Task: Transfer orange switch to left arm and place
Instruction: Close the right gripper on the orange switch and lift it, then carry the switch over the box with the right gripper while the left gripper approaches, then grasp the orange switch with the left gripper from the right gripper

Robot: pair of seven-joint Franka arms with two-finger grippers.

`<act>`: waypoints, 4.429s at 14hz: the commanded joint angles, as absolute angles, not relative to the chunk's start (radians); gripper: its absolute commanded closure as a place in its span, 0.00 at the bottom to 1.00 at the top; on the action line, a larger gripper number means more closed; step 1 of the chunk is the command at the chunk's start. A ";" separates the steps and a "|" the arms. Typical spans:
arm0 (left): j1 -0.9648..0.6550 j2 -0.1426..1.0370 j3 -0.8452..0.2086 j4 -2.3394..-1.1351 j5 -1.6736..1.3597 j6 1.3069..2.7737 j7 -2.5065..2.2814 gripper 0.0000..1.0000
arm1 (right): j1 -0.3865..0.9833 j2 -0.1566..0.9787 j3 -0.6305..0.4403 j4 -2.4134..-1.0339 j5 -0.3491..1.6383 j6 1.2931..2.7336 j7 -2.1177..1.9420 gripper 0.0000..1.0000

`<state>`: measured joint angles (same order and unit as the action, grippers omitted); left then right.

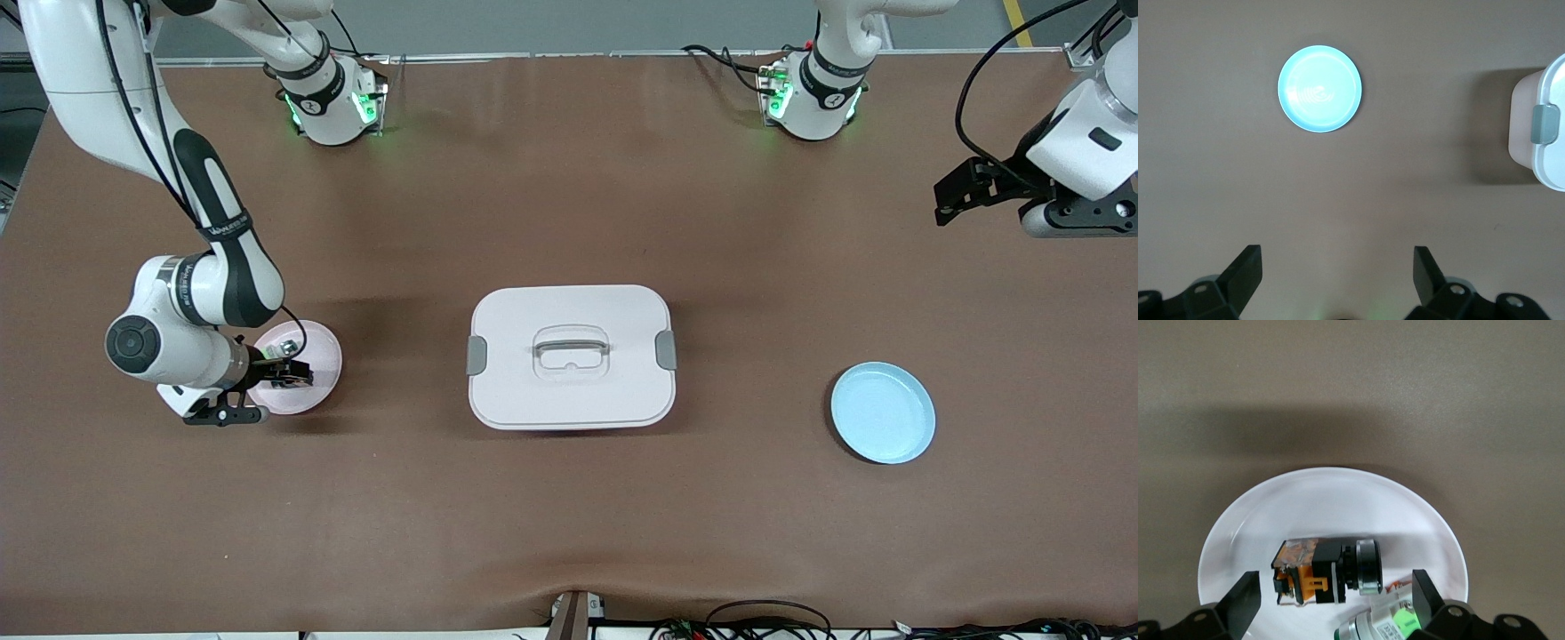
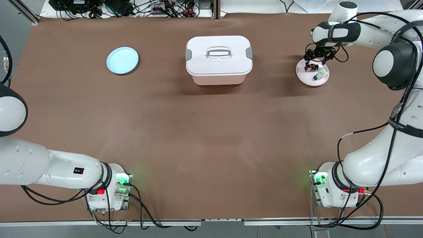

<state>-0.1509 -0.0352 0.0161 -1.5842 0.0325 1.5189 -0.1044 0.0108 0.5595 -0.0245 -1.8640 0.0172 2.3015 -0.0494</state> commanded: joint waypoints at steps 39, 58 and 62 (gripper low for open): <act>-0.163 -0.043 -0.142 -1.560 -0.168 1.531 -0.342 0.00 | 0.348 0.509 0.009 -1.184 0.865 1.546 1.315 1.00; -0.163 0.080 -0.388 -1.624 -0.451 1.965 -0.594 0.32 | 0.661 0.554 0.006 -1.177 1.078 2.028 1.755 1.00; -0.155 0.081 -0.387 -1.654 -0.449 1.960 -0.594 0.46 | 0.666 0.554 0.008 -1.177 1.092 2.045 1.759 1.00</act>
